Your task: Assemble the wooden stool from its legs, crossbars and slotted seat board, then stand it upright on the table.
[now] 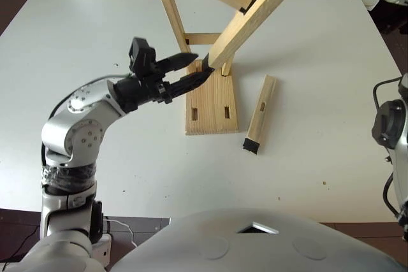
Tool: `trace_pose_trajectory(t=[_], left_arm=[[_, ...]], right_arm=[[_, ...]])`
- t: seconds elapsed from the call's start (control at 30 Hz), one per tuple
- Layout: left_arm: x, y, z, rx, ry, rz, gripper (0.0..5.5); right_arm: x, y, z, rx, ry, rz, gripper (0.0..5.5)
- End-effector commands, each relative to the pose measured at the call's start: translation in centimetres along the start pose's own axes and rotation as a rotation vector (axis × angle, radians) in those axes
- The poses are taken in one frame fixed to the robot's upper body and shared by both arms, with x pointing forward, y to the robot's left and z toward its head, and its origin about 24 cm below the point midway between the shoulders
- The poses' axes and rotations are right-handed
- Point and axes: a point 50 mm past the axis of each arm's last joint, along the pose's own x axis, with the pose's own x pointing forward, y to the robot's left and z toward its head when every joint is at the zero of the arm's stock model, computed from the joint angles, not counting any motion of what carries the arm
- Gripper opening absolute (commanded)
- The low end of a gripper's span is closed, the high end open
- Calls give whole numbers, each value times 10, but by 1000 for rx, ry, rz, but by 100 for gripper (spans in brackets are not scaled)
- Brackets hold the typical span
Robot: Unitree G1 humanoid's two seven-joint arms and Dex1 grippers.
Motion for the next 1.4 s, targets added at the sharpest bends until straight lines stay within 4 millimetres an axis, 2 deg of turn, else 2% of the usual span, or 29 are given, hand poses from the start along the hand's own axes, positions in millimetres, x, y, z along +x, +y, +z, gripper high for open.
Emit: trace_pose_trajectory(t=[0.03,0.2,0.33,0.47,0.7,1.4], left_arm=[[-21,21,-23,-57,-75,290,318],[-52,50,-40,-203,-320,814,318],[-58,55,-50,-244,-350,951,318],[-57,51,-47,-244,-374,960,318],[-48,47,-53,-264,-373,943,318],[-37,35,-65,-318,-378,909,318]], right_arm=[[6,0,-43,-26,99,9,203],[2,-2,-81,-5,183,-3,203],[-3,-4,-87,-9,228,-6,203],[-9,-5,-89,-12,269,6,203],[-10,-10,-99,6,283,-5,203],[-9,-10,-95,63,242,13,203]])
